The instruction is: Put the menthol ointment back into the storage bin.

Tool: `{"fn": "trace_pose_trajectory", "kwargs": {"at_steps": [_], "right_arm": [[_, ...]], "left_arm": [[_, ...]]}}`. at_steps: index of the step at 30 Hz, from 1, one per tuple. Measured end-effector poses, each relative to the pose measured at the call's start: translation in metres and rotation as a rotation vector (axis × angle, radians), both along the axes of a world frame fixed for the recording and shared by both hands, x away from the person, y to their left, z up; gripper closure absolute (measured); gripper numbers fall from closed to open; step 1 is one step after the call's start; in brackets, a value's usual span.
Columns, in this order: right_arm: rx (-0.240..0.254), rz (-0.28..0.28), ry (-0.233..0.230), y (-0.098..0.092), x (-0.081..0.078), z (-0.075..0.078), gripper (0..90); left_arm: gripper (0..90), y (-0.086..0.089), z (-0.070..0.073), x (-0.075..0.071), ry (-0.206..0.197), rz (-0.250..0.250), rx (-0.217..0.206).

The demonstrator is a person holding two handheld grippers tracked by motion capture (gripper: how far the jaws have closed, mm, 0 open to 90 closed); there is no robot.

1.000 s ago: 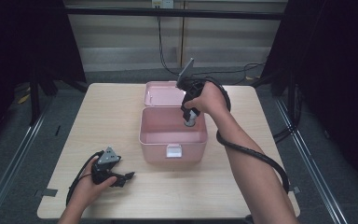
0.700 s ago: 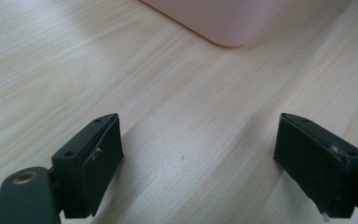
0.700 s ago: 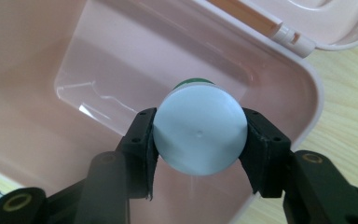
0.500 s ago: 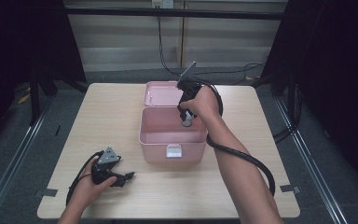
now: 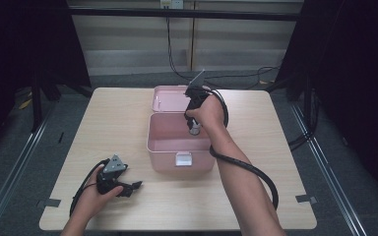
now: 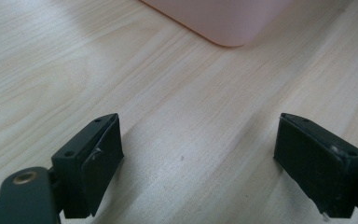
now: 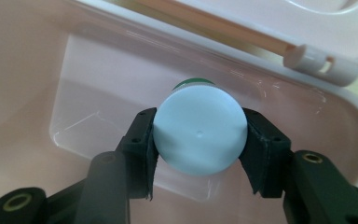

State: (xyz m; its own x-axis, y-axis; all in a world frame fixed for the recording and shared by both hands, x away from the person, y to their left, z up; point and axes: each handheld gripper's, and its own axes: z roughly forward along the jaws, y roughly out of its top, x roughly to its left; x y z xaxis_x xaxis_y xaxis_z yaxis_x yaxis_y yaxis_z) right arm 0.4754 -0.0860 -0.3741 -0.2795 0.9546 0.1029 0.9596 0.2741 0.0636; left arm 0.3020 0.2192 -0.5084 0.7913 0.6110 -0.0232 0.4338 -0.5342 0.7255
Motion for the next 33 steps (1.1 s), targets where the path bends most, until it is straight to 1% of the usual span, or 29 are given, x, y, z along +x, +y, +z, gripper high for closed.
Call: {"fn": "trace_pose_trajectory", "kwargs": {"at_steps": [3,7,12,14,16,18,20,24,27,28,33], "right_arm": [[-0.008,-0.016,-0.012,0.001,0.001,-0.006,50.4],[-0.007,-0.032,-0.008,0.000,0.003,-0.011,50.5],[-0.005,-0.047,-0.013,0.000,0.005,-0.017,50.5],[-0.005,-0.049,-0.015,0.000,0.005,-0.018,50.4],[-0.002,-0.052,-0.016,0.001,0.005,-0.022,50.4],[-0.016,-0.050,-0.025,0.002,0.005,-0.024,50.4],[-0.018,-0.049,-0.023,0.003,0.004,-0.027,50.4],[-0.018,-0.042,-0.032,0.005,0.004,-0.030,50.4],[-0.026,-0.043,-0.038,0.006,0.004,-0.031,50.3],[-0.022,-0.050,-0.042,0.007,0.004,-0.032,50.4],[-0.026,-0.048,-0.048,0.010,0.003,-0.035,50.3]], "left_arm": [[14.6,0.000,0.000,0.000,-0.002,0.002,0.001],[14.6,0.000,0.000,0.000,0.000,0.000,0.000],[14.7,0.000,0.000,0.000,0.000,0.000,0.000],[14.6,0.000,0.000,0.000,0.000,0.000,0.000],[14.6,0.000,0.000,0.000,0.000,0.000,0.000],[14.6,0.000,0.000,0.000,-0.002,0.002,0.001],[14.6,0.000,0.000,0.000,-0.002,0.003,0.002],[14.6,0.000,0.000,0.000,-0.001,0.003,0.003],[14.6,0.000,0.000,0.000,-0.001,0.003,0.003],[14.6,0.000,0.000,0.000,-0.002,0.002,0.001],[14.6,0.000,0.000,0.000,-0.001,0.003,0.002]]}}
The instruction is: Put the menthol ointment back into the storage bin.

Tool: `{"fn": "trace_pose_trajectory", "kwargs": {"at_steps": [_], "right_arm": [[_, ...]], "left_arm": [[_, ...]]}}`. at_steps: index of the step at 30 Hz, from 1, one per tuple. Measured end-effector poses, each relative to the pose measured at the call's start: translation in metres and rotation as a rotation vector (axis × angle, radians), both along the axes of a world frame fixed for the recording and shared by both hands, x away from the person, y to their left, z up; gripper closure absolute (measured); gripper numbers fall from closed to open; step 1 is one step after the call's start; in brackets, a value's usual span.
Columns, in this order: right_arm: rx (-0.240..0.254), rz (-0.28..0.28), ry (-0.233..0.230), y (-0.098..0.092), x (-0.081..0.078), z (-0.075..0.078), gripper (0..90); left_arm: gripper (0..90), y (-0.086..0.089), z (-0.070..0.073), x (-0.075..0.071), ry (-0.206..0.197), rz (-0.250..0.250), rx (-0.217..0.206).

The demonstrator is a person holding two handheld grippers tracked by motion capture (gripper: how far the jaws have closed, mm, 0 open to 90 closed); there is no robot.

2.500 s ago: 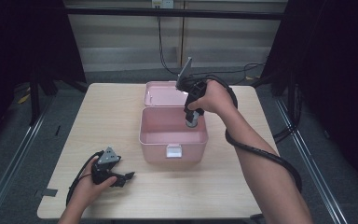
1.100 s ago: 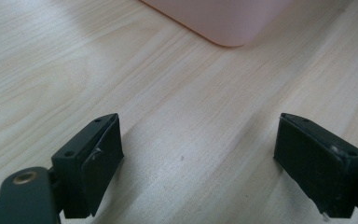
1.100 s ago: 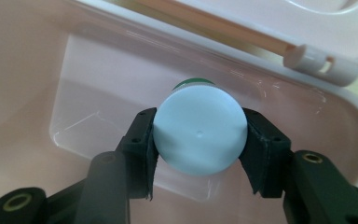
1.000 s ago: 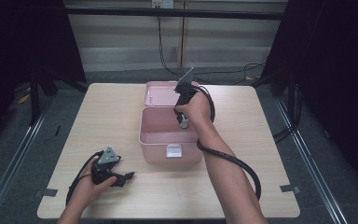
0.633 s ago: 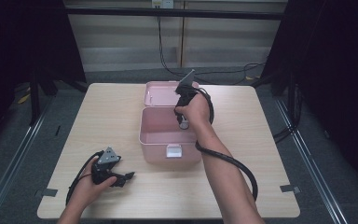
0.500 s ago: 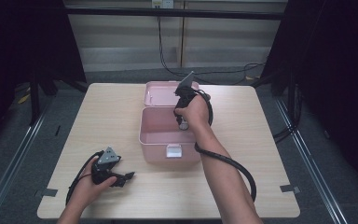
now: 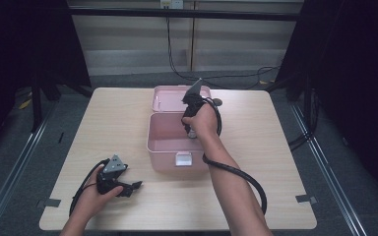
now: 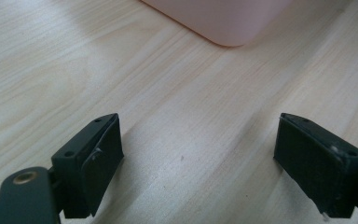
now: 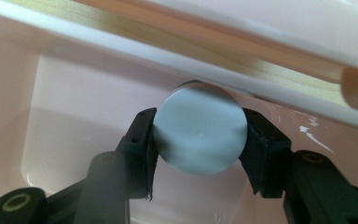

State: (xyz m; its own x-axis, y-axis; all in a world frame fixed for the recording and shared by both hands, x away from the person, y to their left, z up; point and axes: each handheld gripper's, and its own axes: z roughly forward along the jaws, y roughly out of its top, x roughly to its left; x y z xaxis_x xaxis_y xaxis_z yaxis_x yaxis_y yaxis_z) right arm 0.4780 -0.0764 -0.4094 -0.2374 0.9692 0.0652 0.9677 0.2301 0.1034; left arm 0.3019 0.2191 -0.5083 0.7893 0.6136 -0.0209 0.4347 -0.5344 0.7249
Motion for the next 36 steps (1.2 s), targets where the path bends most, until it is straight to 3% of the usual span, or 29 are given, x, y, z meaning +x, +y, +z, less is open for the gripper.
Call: {"fn": "trace_pose_trajectory", "kwargs": {"at_steps": [21,36], "right_arm": [[0.009,0.024,-0.011,0.003,-0.004,-0.014,49.6],[0.000,0.018,-0.018,0.001,-0.004,-0.012,48.8]], "left_arm": [[14.6,0.000,0.000,0.000,-0.001,0.000,-0.001],[14.6,0.000,0.000,0.000,-0.001,-0.001,0.000]]}}
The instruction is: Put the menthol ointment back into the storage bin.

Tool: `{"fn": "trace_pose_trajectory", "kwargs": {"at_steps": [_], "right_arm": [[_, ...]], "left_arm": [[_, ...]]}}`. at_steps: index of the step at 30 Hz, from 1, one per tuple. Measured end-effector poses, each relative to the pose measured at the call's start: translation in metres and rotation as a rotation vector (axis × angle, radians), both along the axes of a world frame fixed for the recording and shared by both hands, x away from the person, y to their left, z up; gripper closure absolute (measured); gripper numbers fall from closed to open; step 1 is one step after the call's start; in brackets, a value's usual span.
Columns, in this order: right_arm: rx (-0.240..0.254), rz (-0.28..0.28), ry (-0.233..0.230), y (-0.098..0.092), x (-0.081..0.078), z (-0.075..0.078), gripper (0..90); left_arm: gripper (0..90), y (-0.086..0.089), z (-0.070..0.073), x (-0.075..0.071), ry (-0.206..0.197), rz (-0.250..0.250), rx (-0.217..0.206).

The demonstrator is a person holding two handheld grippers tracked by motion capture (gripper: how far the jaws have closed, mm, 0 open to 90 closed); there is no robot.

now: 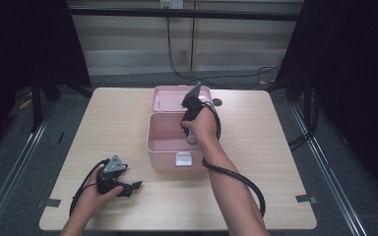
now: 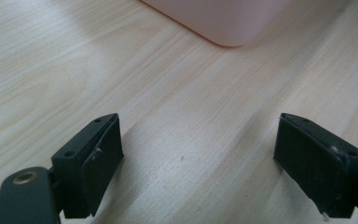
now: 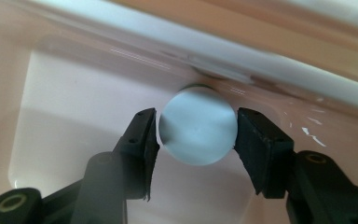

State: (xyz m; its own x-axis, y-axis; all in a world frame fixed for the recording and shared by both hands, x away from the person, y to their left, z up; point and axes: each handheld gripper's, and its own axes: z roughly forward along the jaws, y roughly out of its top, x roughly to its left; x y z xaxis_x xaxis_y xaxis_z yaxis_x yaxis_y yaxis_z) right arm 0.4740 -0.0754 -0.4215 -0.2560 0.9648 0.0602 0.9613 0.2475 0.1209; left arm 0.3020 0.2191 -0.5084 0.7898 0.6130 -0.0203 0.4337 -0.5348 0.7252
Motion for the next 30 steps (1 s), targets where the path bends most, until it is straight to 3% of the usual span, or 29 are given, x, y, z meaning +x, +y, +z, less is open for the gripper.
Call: {"fn": "trace_pose_trajectory", "kwargs": {"at_steps": [10,22,30], "right_arm": [[0.013,-0.006,0.002,-0.002,-0.004,0.006,47.9],[0.039,-0.005,-0.009,-0.008,-0.014,0.024,46.4],[0.046,0.048,-0.034,-0.014,-0.020,0.038,41.3]], "left_arm": [[14.6,0.000,0.000,0.000,0.001,0.000,-0.002],[14.6,0.000,0.000,0.000,0.002,-0.001,-0.001],[14.6,0.000,0.000,0.000,0.001,0.003,-0.003]]}}
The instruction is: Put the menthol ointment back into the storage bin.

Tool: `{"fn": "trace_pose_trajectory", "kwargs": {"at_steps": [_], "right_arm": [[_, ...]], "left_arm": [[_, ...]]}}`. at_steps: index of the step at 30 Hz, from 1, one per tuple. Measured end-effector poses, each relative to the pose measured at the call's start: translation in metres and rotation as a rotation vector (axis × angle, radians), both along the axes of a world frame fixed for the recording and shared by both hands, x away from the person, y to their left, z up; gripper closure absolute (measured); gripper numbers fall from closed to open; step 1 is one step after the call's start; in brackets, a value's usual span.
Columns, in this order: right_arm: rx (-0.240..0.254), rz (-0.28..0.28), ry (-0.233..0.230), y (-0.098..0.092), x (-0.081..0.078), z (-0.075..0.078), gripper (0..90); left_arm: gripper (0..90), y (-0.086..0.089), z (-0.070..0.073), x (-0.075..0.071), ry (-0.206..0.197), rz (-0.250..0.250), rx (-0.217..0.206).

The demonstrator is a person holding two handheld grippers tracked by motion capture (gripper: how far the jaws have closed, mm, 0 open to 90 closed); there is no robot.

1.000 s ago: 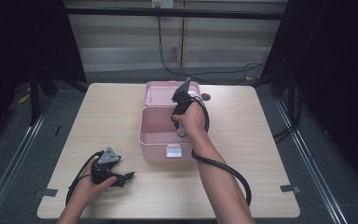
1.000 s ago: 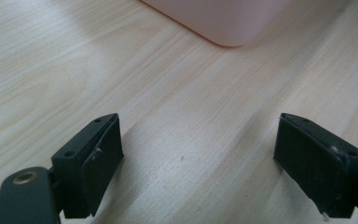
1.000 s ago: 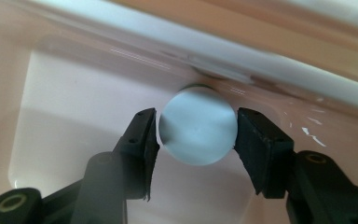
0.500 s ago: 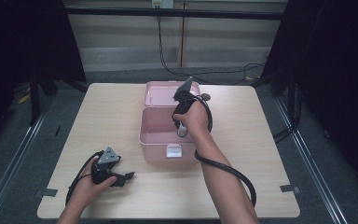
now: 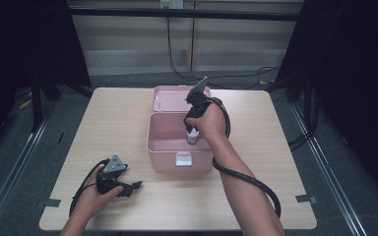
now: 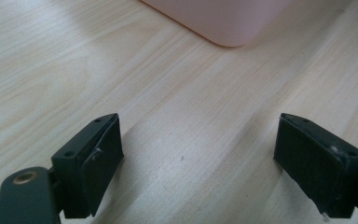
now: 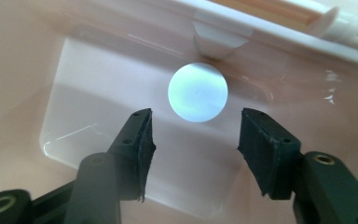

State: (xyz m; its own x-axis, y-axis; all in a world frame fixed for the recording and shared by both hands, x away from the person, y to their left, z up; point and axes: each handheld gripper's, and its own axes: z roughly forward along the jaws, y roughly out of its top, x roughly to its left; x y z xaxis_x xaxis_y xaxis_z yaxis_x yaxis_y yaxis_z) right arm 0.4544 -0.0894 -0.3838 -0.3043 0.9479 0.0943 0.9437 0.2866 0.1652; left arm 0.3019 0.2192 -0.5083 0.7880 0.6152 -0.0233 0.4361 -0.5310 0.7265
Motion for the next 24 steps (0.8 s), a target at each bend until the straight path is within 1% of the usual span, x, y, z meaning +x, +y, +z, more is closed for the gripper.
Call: {"fn": "trace_pose_trajectory", "kwargs": {"at_steps": [2,3,4,5,6,7,9,11,13,14,15,16,17,18,19,21,22,24], "right_arm": [[0.000,0.008,-0.003,-0.001,0.000,0.001,39.9],[-0.006,0.046,-0.022,-0.002,-0.002,0.004,36.8],[-0.013,0.056,-0.033,-0.002,-0.003,0.005,35.1],[-0.013,0.056,-0.033,-0.002,-0.003,0.005,35.1],[-0.025,0.068,-0.038,-0.003,-0.004,0.007,34.9],[-0.021,0.083,-0.041,-0.005,-0.005,0.011,34.6],[-0.008,0.099,-0.039,-0.006,-0.007,0.013,33.6],[-0.003,0.117,-0.043,-0.007,-0.008,0.015,31.3],[-0.001,0.127,-0.041,-0.008,-0.009,0.017,30.9],[-0.001,0.159,-0.043,-0.008,-0.011,0.018,27.6],[-0.012,0.181,-0.048,-0.008,-0.011,0.019,26.9],[-0.012,0.181,-0.048,-0.008,-0.011,0.019,26.9],[-0.025,0.219,-0.057,-0.008,-0.013,0.021,26.2],[-0.025,0.219,-0.057,-0.008,-0.013,0.021,26.2],[-0.019,0.249,-0.060,-0.007,-0.015,0.023,25.5],[-0.013,0.255,-0.058,-0.007,-0.015,0.023,25.4],[-0.012,0.267,-0.060,-0.006,-0.017,0.024,25.0],[-0.023,0.290,-0.057,-0.005,-0.019,0.026,22.9]], "left_arm": [[14.6,0.000,0.000,0.000,0.000,-0.001,-0.001],[14.6,0.000,0.000,0.000,-0.001,0.000,0.001],[14.6,0.000,0.000,0.000,0.002,-0.002,-0.001],[14.6,0.000,0.000,0.000,0.002,-0.002,-0.001],[14.6,0.000,0.000,0.000,0.002,-0.003,-0.003],[14.6,0.000,0.000,0.000,0.002,-0.003,0.000],[14.6,0.000,0.000,0.000,0.002,-0.003,0.001],[14.6,0.000,0.000,0.000,0.001,-0.003,0.002],[14.6,0.000,0.000,0.000,0.002,-0.004,0.002],[14.6,0.000,0.000,0.000,0.002,-0.004,0.001],[14.6,0.000,0.000,0.000,0.001,-0.005,-0.001],[14.6,0.000,0.000,0.000,0.001,-0.005,-0.001],[14.6,0.000,0.000,0.000,0.002,-0.004,0.001],[14.6,0.000,0.000,0.000,0.002,-0.004,0.002],[14.6,0.000,0.000,0.000,0.002,-0.004,0.001],[14.6,0.000,0.000,0.000,0.002,-0.004,0.001],[14.6,0.000,0.000,0.000,0.002,-0.004,0.001],[14.6,0.000,0.000,0.000,0.002,-0.004,0.001]]}}
